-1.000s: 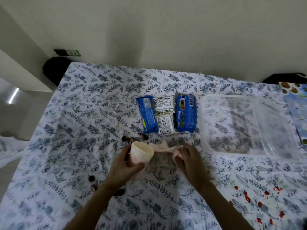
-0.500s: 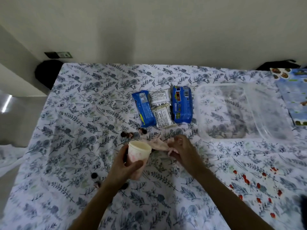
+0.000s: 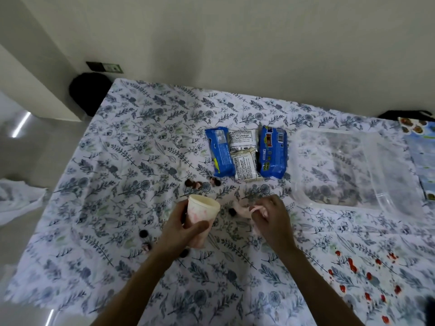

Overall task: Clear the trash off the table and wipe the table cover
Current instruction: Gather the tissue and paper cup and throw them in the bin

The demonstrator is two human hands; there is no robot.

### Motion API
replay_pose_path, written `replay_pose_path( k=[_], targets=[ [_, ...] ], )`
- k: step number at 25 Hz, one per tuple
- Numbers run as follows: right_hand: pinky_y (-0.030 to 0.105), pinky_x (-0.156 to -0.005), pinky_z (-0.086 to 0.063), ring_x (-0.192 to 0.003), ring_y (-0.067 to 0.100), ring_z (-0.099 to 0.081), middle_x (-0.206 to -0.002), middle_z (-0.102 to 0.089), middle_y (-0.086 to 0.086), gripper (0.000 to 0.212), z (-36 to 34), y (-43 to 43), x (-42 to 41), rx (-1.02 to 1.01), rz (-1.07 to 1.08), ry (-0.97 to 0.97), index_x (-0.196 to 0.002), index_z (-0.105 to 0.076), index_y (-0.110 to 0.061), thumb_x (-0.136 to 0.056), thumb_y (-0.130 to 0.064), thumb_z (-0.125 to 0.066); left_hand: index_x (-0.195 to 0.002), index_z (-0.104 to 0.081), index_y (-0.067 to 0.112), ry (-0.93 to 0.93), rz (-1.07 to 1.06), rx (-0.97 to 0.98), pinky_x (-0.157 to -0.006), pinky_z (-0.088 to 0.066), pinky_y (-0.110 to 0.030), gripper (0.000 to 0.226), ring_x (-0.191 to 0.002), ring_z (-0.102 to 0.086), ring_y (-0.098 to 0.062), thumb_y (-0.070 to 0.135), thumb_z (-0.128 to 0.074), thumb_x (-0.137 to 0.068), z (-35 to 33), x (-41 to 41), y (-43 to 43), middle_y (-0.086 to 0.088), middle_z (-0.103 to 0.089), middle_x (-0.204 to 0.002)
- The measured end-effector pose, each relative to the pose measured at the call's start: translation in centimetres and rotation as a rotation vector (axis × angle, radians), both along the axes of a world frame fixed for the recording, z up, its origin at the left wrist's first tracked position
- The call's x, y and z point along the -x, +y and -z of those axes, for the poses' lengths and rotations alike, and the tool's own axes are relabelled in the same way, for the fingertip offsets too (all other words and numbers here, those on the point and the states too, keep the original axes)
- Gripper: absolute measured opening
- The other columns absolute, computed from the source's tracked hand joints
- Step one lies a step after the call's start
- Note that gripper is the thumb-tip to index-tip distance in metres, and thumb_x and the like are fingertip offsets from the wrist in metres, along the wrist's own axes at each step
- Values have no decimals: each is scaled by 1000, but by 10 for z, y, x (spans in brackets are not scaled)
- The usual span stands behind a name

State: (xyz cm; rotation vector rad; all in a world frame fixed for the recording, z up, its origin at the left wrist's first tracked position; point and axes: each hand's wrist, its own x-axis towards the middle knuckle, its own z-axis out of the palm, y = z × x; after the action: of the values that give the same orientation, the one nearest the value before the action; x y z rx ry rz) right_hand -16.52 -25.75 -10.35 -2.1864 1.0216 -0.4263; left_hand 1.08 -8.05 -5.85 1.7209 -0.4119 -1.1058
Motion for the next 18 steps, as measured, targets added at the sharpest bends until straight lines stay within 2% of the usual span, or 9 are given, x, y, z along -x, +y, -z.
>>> replay_pose_path(
  k=[2, 4, 7, 9, 11, 12, 14, 16, 18],
  targets=[
    [8, -58, -43, -73, 9, -55, -95, -51, 2, 17, -15, 4, -7, -88, 77, -126, -92, -58, -12, -85, -26, -53, -129, -43, 25, 6, -1, 21, -68, -59, -24, 57, -105, -63, -15, 20, -70, -80, -5, 0, 0, 0, -60, -121],
    [10, -49, -41, -62, 4, -54, -88, -55, 3, 14, -32, 11, -22, -212, 150, -227, -99, -54, -14, -94, -24, -45, -130, -43, 24, 17, -16, 42, -65, -58, -22, 57, -101, -64, -12, 20, -69, -80, -14, -6, 5, 2, -60, -119],
    [10, -53, -39, -61, 0, -54, -82, -58, -1, 21, -58, 16, -60, -366, 199, -285, -110, -54, -16, -99, -21, -36, -124, -47, 30, 28, -74, 83, -64, -58, -22, 50, -100, -63, -10, 18, -70, -80, -29, -26, 18, 6, -62, -116],
    [12, -48, -39, -51, 0, -53, -70, -58, -3, 24, -75, 24, -99, -574, 180, -378, -112, -55, -6, -100, -17, -37, -115, -51, 38, 16, -126, 122, -67, -57, -23, 45, -101, -64, -8, 18, -71, -80, -38, -50, 37, 8, -63, -114],
    [13, -36, -34, -36, 2, -42, -56, -47, -3, 28, -93, 48, -145, -749, 84, -329, -113, -54, 0, -99, -20, -42, -111, -52, 40, 14, -187, 152, -65, -56, -19, 43, -95, -65, -1, 17, -71, -81, -40, -81, 64, 11, -64, -111],
    [14, -36, -34, -36, 3, -41, -59, -44, 2, 29, -93, 65, -170, -762, 17, -292, -109, -52, 2, -97, -24, -46, -111, -52, 39, 16, -225, 159, -64, -55, -16, 42, -92, -65, 3, 16, -71, -81, -39, -99, 81, 12, -65, -110],
    [20, -40, -40, -44, 9, -48, -72, -48, 15, 35, -86, 107, -223, -771, -27, -265, -101, -47, 2, -93, -32, -48, -112, -54, 38, 15, -295, 164, -63, -55, -16, 43, -92, -66, 3, 16, -73, -80, -34, -137, 118, 12, -65, -109],
    [25, -57, -47, -69, 22, -58, -93, -54, 23, 51, -75, 158, -277, -606, -73, -221, -108, -49, 1, -83, -43, -44, -115, -56, 36, 13, -356, 168, -67, -56, -20, 45, -96, -67, -3, 17, -75, -78, -25, -180, 160, 9, -67, -110],
    [16, -71, -48, -92, 26, -57, -109, -53, 17, 59, -59, 216, -333, -523, -95, -166, -119, -48, -2, -79, -44, -40, -120, -55, 30, 10, -391, 151, -76, -59, -27, 53, -100, -67, -7, 25, -80, -73, -13, -234, 211, 6, -68, -112]
  ],
)
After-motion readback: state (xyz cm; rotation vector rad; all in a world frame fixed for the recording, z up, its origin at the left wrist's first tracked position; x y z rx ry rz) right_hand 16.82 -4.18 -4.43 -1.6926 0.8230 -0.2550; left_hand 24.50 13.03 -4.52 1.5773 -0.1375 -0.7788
